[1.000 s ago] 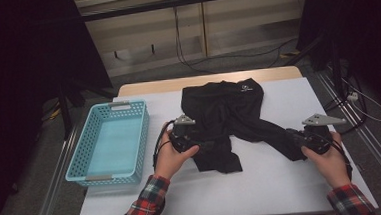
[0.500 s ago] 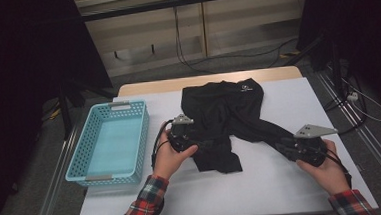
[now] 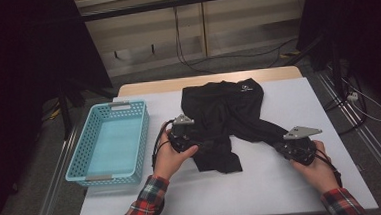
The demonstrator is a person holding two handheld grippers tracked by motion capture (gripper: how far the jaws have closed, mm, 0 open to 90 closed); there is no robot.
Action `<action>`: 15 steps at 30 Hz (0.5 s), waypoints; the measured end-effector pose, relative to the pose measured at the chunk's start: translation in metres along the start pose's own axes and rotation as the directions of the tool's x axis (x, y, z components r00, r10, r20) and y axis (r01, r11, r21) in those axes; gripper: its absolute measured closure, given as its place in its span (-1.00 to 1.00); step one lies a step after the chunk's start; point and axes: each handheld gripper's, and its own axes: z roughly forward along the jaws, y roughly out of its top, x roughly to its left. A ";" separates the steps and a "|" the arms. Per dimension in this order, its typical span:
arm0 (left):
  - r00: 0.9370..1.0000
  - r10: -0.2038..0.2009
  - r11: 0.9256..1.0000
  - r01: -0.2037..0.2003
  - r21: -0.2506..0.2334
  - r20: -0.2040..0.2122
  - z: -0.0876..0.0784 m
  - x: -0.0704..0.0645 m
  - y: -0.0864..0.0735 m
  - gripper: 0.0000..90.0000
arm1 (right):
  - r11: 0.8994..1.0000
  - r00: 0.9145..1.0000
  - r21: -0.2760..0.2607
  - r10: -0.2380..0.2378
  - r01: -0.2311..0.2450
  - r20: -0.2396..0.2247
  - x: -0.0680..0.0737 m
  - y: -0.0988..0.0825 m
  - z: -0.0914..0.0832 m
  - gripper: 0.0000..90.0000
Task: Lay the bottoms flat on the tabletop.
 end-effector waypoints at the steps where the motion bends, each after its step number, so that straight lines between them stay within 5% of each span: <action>1: 1.000 -0.001 1.000 0.001 -0.003 0.001 0.000 -0.001 0.000 -0.53 | 1.000 1.000 0.003 0.004 -0.003 -0.013 0.001 0.001 -0.001 1.00; 10: 1.000 0.001 1.000 -0.001 -0.010 0.001 -0.004 0.000 0.002 -0.53 | 0.997 0.989 -0.061 -0.051 0.043 -0.141 0.033 0.010 -0.027 1.00; 15: 1.000 0.003 1.000 -0.003 -0.012 0.001 -0.005 -0.001 0.001 -0.53 | 0.996 0.977 -0.047 -0.087 0.079 -0.195 0.048 0.008 -0.033 1.00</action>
